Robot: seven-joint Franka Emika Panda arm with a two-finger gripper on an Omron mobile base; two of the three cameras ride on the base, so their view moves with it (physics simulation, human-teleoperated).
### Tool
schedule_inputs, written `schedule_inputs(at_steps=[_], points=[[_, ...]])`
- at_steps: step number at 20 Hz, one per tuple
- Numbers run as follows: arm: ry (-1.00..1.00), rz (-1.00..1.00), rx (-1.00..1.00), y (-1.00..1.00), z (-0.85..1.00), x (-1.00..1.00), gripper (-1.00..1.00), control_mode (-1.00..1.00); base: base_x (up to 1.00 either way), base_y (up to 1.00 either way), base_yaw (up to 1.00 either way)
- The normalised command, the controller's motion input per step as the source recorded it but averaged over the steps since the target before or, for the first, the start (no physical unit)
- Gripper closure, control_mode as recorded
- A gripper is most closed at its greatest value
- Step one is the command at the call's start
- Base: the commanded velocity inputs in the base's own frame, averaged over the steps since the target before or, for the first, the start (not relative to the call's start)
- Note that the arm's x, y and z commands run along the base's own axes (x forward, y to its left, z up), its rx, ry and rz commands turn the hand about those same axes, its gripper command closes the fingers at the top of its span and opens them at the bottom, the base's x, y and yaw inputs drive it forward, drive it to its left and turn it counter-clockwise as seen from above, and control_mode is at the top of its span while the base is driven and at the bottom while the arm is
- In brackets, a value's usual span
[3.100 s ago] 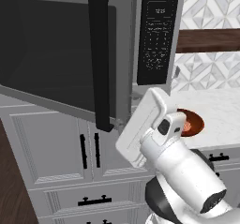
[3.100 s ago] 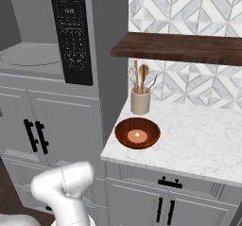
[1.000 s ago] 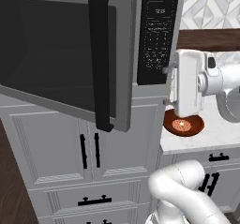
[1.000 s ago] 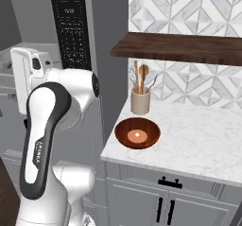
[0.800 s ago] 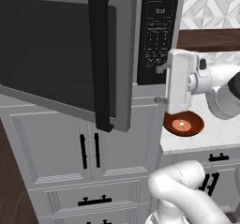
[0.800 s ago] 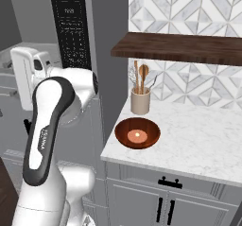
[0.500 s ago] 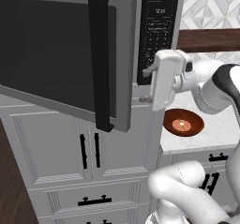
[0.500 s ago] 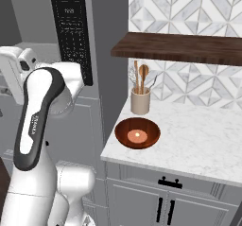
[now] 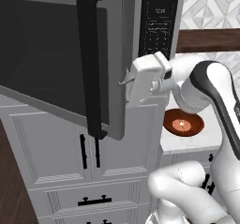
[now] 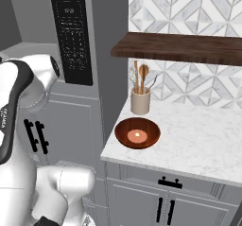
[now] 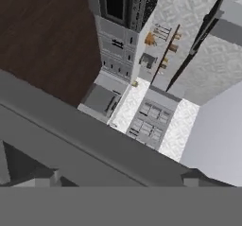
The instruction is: Open the microwave, place the bowl with waffle inside the microwave, then close the microwave door and turn it on.
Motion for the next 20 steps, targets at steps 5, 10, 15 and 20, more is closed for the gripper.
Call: schedule_inputs(at_steps=[5,10,15,20], points=[[-0.21,0.18,-0.07,1.00,0.00,-0.82,-1.00,-1.00,0.00,0.00,0.00],[-0.14,0.11,-0.19,1.00,0.00,-0.41,-1.00,-1.00,0.00,0.00,0.00],[-0.10,0.13,-0.09,1.00,0.00,0.00,-1.00,-1.00,0.00,0.00,0.00],[-0.12,0.21,0.00,0.95,-0.02,0.01,-1.00,-1.00,0.00,0.00,0.00]])
